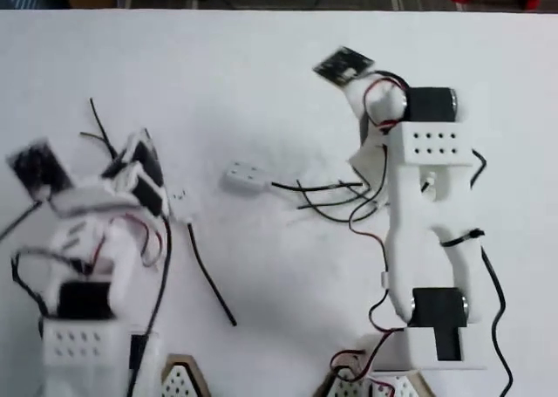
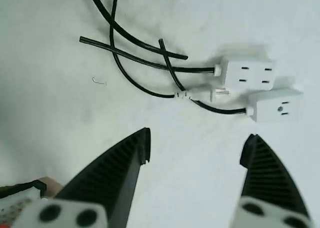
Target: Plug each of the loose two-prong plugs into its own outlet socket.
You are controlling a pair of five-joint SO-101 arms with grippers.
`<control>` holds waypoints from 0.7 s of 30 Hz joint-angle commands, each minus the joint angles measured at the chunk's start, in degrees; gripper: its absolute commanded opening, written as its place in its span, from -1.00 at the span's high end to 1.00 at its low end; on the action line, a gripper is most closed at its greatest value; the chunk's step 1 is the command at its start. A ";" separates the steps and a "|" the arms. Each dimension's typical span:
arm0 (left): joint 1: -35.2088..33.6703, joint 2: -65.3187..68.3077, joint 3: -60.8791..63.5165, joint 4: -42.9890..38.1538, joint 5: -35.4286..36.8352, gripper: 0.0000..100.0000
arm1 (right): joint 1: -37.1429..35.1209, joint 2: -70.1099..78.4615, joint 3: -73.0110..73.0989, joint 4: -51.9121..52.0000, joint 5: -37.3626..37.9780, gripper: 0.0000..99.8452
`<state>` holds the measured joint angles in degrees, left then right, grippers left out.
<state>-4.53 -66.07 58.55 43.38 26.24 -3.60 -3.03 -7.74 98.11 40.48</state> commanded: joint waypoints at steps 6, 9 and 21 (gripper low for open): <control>0.75 38.99 -45.98 25.93 -10.73 0.95 | 7.96 -2.77 4.57 0.04 -0.35 0.42; 2.42 49.45 -58.90 34.81 -12.66 0.95 | 9.98 -2.77 5.36 -0.04 -0.35 0.42; 14.90 80.22 -88.70 52.84 -34.81 0.95 | 17.19 -2.77 9.58 -0.13 5.36 0.42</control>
<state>7.52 9.98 -24.18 94.55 -4.62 10.90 -3.03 1.93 98.02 43.03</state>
